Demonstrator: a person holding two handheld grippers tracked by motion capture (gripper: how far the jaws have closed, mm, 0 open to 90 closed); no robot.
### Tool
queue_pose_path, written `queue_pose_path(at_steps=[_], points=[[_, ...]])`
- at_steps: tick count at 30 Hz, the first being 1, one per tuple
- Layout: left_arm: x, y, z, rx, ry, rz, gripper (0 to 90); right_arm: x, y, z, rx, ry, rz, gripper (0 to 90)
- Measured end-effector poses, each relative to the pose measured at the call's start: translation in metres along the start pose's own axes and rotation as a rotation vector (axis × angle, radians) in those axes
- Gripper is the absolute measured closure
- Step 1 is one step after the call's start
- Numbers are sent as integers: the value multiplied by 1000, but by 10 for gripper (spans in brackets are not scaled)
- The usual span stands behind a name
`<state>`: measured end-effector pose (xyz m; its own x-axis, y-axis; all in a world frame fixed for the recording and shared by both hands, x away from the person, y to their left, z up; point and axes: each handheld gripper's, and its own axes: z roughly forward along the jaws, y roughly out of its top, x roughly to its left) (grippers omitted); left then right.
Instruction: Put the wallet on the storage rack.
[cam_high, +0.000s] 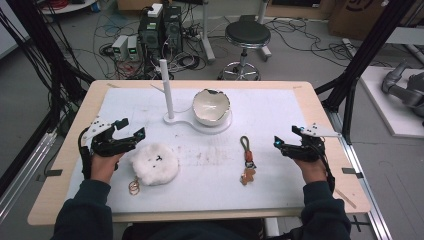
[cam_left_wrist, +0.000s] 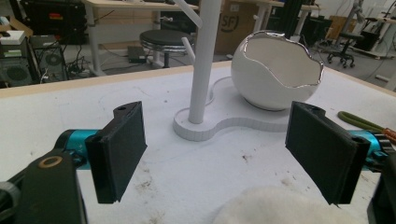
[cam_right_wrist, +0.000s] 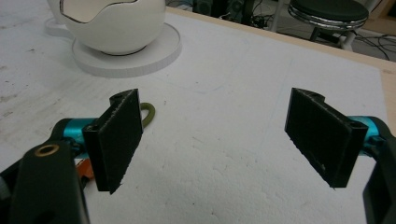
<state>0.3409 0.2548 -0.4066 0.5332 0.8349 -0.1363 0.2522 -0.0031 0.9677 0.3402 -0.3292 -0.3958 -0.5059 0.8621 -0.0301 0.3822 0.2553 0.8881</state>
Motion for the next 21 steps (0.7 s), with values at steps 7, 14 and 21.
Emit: queue_pose_path(at_steps=[7,14,21], points=[[5,-3,5,80,-25,-45,199,0,-2,-1,-4,33,-7,195],[0,-9,12,178,-68,-25,214,2,-3,1,9,38,-7,196],[1,-13,12,252,-70,-32,214,8,-2,1,22,45,-23,196]])
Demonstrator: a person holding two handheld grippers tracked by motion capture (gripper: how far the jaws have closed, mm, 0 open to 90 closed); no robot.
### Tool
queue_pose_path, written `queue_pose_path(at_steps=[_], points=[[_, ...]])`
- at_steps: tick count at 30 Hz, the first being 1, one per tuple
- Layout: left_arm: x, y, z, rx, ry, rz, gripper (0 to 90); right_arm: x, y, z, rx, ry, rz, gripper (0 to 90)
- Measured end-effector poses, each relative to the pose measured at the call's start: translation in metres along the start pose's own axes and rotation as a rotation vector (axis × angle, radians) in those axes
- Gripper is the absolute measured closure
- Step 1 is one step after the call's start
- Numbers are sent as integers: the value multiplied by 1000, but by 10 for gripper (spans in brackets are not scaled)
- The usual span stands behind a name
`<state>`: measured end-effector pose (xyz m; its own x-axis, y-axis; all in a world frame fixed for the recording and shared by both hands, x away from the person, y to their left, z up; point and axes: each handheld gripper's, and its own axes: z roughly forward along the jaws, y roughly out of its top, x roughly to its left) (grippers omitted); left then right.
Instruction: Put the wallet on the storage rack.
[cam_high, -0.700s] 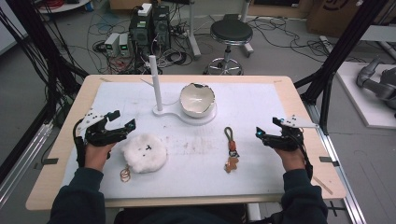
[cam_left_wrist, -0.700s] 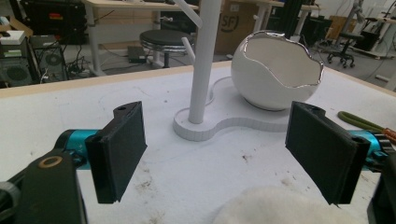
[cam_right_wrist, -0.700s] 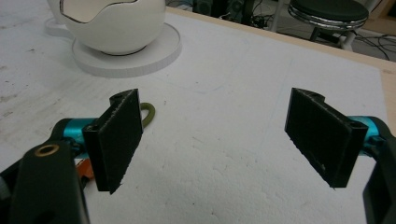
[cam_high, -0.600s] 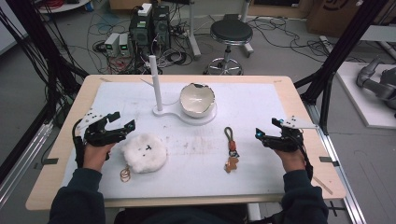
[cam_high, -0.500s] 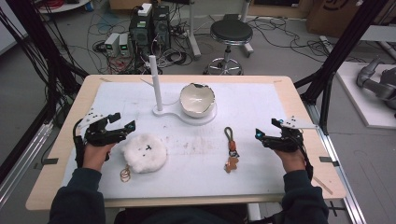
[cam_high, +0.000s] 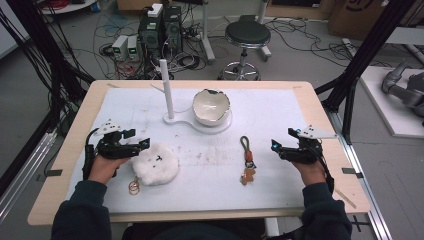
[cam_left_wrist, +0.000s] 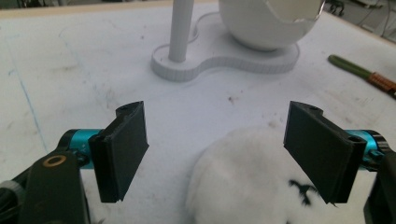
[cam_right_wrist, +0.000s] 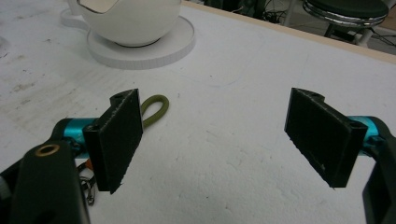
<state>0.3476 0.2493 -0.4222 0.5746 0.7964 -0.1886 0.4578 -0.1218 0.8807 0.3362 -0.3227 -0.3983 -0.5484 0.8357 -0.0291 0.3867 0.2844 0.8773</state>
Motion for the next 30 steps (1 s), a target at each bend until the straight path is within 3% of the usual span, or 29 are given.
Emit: queue_pose_path(at_steps=[5,10,11,12,13,14,17,18,21,22,23,24,30], points=[[6,-6,4,101,17,-18,216,4,2,3,0,13,-10,196],[4,-9,10,172,-72,-13,282,6,2,8,18,41,-31,197],[2,-12,14,221,-106,-12,291,7,2,8,23,45,-24,197],[2,-13,16,254,-115,2,293,7,2,9,25,50,-29,197],[2,-13,16,254,-115,2,293,7,2,10,28,52,-35,197],[0,-16,19,303,-118,31,294,8,2,10,33,55,-30,197],[0,-15,18,305,-124,25,338,8,2,10,35,57,-33,197],[1,-16,18,308,-143,31,338,8,2,10,35,57,-33,197],[-1,-14,18,315,-149,37,528,8,1,10,39,56,-39,197],[-1,-13,17,313,-144,43,528,8,1,10,39,56,-39,197],[-1,-11,15,303,-150,56,631,9,0,10,41,55,-34,197],[-1,-11,15,303,-150,56,675,8,0,10,42,55,-34,197],[-4,-3,10,230,-171,57,746,8,0,11,41,64,-35,197]])
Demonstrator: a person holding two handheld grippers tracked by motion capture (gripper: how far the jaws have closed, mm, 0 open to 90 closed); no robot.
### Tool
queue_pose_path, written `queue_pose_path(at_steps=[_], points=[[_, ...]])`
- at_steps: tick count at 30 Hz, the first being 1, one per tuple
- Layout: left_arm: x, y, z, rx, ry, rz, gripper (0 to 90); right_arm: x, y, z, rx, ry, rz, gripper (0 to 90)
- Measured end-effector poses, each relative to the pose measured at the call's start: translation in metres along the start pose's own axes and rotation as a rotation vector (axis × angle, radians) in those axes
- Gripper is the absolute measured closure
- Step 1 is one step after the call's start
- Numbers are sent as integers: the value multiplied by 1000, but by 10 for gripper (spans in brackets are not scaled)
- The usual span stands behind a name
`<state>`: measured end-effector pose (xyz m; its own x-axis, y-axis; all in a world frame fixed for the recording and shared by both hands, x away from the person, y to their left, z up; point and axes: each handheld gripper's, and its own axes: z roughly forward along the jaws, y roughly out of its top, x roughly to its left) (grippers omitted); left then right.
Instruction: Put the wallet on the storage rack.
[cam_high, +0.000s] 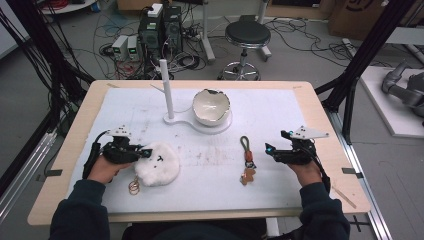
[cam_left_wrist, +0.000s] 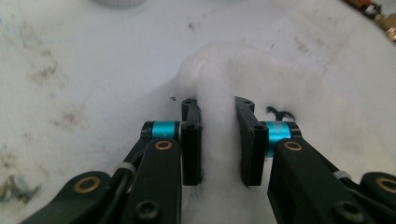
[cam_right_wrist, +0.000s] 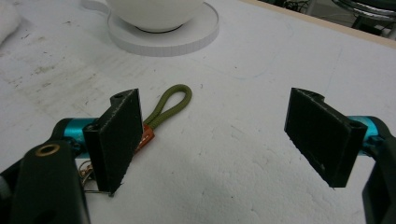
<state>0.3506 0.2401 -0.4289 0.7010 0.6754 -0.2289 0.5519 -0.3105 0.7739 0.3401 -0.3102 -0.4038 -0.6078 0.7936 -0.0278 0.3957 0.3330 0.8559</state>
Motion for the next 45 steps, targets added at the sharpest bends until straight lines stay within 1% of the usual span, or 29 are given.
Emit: queue_pose_path(at_steps=[1,2,3,8,9,10,11,12,13,14,15,17,18,19,21,24,28,32,33,34,35,36,37,38,39,40,41,43,45], points=[[-4,4,-3,-51,-8,9,749,0,0,0,3,4,1,197],[-4,4,-3,-51,-8,9,752,1,0,1,2,7,-2,198],[-6,6,-5,-80,-9,12,752,1,0,1,2,7,-2,198],[-14,15,-9,-219,-21,18,754,7,5,4,-6,74,19,201],[-19,18,-8,-263,-19,18,754,13,8,7,-21,108,22,201],[-19,18,-8,-263,-19,18,754,13,8,7,-21,108,22,201],[-22,19,-7,-281,-20,25,754,21,13,12,-28,148,23,201],[-25,21,-6,-295,-25,33,754,26,15,15,-29,169,19,201],[-29,23,-4,-306,-29,39,754,26,15,15,-29,169,19,201],[-33,25,-2,-314,-31,51,754,37,20,23,-31,211,6,201],[-37,27,0,-322,-34,63,754,43,23,27,-27,230,2,201],[-45,32,4,-332,-35,98,754,54,29,34,-23,268,-12,201],[-52,37,7,-335,-33,126,754,60,31,37,-26,289,-23,201],[-52,37,7,-335,-33,126,754,60,31,37,-26,289,-23,201],[-57,41,10,-339,-36,148,754,71,36,43,-26,331,-33,201],[-64,45,17,-344,-39,161,754,85,40,52,-15,365,-56,201],[-72,48,25,-350,-55,179,754,96,43,61,-12,411,-48,201],[-81,50,32,-361,-95,186,753,105,44,67,1,454,-24,201],[-84,51,34,-356,-101,192,753,109,45,70,0,471,-27,202],[-87,51,37,-352,-107,201,753,109,45,70,0,471,-27,202],[-92,52,40,-356,-133,204,754,114,45,73,12,486,-27,233],[-92,52,40,-356,-133,204,754,114,45,73,12,486,-27,233],[-94,52,41,-357,-145,202,753,116,44,76,26,508,-30,320],[-97,53,42,-358,-158,200,753,116,44,76,26,508,-30,320],[-98,53,43,-358,-165,201,753,118,44,77,50,531,-26,406],[-99,53,44,-349,-168,208,750,120,43,78,101,584,-42,593],[-100,53,45,-338,-166,213,745,120,43,79,120,575,-48,659],[-99,51,48,-321,-171,208,736,119,43,78,134,583,-51,689],[-97,50,49,-296,-158,192,669,117,44,77,138,565,-66,727]])
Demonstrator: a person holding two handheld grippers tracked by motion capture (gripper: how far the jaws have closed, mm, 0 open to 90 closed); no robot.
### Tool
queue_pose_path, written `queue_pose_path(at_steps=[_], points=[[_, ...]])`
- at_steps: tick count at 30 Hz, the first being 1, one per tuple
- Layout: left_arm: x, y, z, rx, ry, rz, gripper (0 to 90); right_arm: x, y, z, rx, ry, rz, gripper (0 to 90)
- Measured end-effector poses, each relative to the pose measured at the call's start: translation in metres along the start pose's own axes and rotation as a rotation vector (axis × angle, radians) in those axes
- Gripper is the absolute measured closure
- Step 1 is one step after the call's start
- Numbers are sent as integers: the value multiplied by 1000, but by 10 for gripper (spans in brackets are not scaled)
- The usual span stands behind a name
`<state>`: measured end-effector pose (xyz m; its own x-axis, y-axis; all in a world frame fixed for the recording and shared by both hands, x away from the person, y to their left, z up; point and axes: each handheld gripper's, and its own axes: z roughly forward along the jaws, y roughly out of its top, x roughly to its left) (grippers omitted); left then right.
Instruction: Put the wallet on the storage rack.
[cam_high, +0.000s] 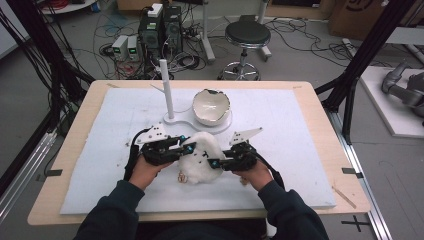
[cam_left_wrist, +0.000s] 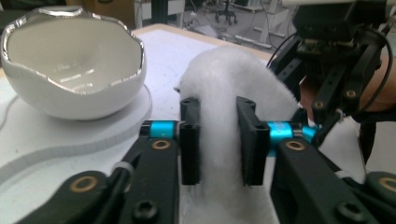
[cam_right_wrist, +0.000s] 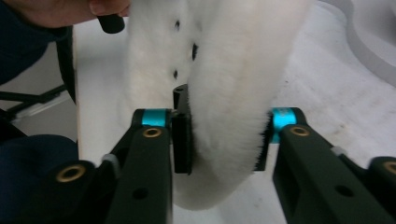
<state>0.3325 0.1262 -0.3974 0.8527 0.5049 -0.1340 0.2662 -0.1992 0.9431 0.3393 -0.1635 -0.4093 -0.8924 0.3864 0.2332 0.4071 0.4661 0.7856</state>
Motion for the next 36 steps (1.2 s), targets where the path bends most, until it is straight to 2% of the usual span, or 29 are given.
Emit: queue_pose_path(at_steps=[1,2,5,10,11,12,13,14,15,17,18,22,23,26,27,28,29,30,31,34,36], points=[[2,-1,0,12,10,-7,616,-1,0,-2,-10,-13,-20,733],[4,-1,-1,19,15,-18,573,0,0,-4,-3,-12,-11,735],[10,-3,-4,24,14,-39,510,-2,0,-7,-9,-4,-20,741],[13,-6,-4,42,-53,-49,490,-1,1,-8,-1,35,-50,741],[12,-6,-2,58,-72,-39,574,0,2,-8,-1,41,-70,741],[10,-7,-1,78,-77,-6,650,1,3,-8,-3,43,-77,741],[8,-7,0,101,-71,22,650,1,3,-8,-3,43,-77,741],[8,-8,0,114,-77,24,732,1,3,-11,-19,27,-73,739],[8,-8,0,106,-87,16,742,-1,3,-13,-37,21,-65,736],[9,-6,-3,58,-93,1,755,-3,4,-17,-85,-1,-49,701],[9,-5,-4,38,-92,-8,755,-3,4,-17,-85,-1,-49,701],[11,-1,-10,-40,-61,-30,764,-7,3,-23,-164,-50,9,478],[12,0,-13,-75,-51,-40,764,-9,0,-23,-180,-61,36,398],[13,1,-19,-139,-26,-49,765,-11,-1,-20,-180,-43,52,389],[13,0,-19,-154,-21,-53,765,-11,-2,-18,-175,-26,58,400],[13,0,-19,-162,-23,-61,765,-10,-2,-17,-168,-9,55,469],[14,0,-19,-157,-29,-64,764,-9,-1,-16,-166,1,34,585],[14,-1,-18,-152,-31,-68,762,-7,-1,-17,-165,9,14,665],[14,-2,-17,-146,-27,-72,753,-5,0,-18,-172,6,3,708],[14,-3,-14,-88,5,-59,634,-6,0,-26,-200,-3,-2,748],[15,-1,-15,-84,24,-56,514,-8,0,-29,-192,2,-4,751]])
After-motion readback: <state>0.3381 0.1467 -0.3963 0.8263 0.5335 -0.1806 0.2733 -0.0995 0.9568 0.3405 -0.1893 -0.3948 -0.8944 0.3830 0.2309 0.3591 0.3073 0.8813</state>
